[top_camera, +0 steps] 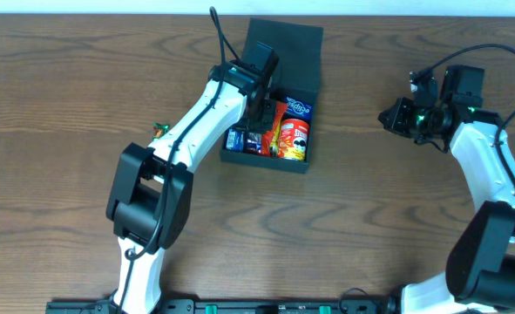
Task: Pack container
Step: 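Insert the dark blue bar into the box beside the blue bar, then grasp the green Milo KitKat bar with the left gripper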
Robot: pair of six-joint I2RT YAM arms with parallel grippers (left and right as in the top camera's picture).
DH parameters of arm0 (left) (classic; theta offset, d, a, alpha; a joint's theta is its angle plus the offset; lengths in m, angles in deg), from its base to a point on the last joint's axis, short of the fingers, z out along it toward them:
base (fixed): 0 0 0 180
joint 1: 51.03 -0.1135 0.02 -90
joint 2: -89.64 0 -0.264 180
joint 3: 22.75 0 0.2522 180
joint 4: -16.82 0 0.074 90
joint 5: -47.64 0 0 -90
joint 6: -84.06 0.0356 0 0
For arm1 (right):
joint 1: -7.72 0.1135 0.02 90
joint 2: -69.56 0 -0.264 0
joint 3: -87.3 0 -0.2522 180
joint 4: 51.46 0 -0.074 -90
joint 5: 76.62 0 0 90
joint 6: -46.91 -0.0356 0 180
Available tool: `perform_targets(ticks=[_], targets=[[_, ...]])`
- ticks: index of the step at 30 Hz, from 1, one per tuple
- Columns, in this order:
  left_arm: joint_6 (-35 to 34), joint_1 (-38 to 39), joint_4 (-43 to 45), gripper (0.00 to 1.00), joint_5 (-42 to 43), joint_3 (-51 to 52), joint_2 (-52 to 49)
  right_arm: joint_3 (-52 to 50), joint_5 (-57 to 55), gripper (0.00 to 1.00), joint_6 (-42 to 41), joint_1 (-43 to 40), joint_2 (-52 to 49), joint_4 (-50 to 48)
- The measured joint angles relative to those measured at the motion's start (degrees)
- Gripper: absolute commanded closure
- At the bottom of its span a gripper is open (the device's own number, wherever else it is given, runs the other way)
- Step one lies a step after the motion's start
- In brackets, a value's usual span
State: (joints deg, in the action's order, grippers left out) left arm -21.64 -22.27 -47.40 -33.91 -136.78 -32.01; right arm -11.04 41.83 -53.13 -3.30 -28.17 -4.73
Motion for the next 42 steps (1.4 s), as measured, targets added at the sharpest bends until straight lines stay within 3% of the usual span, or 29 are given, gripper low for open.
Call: perform_targets(ticks=[6, 9, 15, 23, 25, 28, 31, 38, 42], targets=[[0.02, 0.00, 0.13, 0.77, 0.20, 0.07, -0.68, 0.00, 0.00, 0.98, 0.02, 0.00, 0.00, 0.02], [0.15, 0.00, 0.11, 0.55, 0.17, 0.07, -0.68, 0.00, 0.00, 0.98, 0.00, 0.00, 0.00, 0.04], [0.50, -0.09, -0.15, 0.39, 0.24, -1.14, -0.55, 0.00, 0.00, 0.98, 0.00, 0.00, 0.00, 0.02], [2.47, -0.26, 0.44, 0.36, -0.28, -5.25, 6.03, 0.00, 0.00, 0.98, 0.00, 0.00, 0.00, 0.04], [2.91, -0.26, 0.48, 0.41, -0.31, -5.99, 9.29, 0.00, 0.02, 0.98, 0.00, 0.00, 0.00, 0.07], [3.43, -0.26, -0.81, 0.77, -1.84, -6.43, 11.02, 0.00, 0.02, 0.98, 0.00, 0.00, 0.00, 0.15], [4.04, -0.66, -4.28, 0.94, -5.05, -6.38, 11.08, 0.00, 0.00, 0.98, 0.00, 0.00, 0.00, 0.26], [4.13, -3.87, -9.99, 0.94, -9.79, -6.36, 11.08, 0.00, 0.00, 0.98, 0.00, 0.00, 0.00, 0.57], [4.17, -9.94, -15.93, 0.94, -11.67, -6.32, 11.08, 0.00, 0.00, 0.98, 0.02, 0.00, 0.00, 1.14]])
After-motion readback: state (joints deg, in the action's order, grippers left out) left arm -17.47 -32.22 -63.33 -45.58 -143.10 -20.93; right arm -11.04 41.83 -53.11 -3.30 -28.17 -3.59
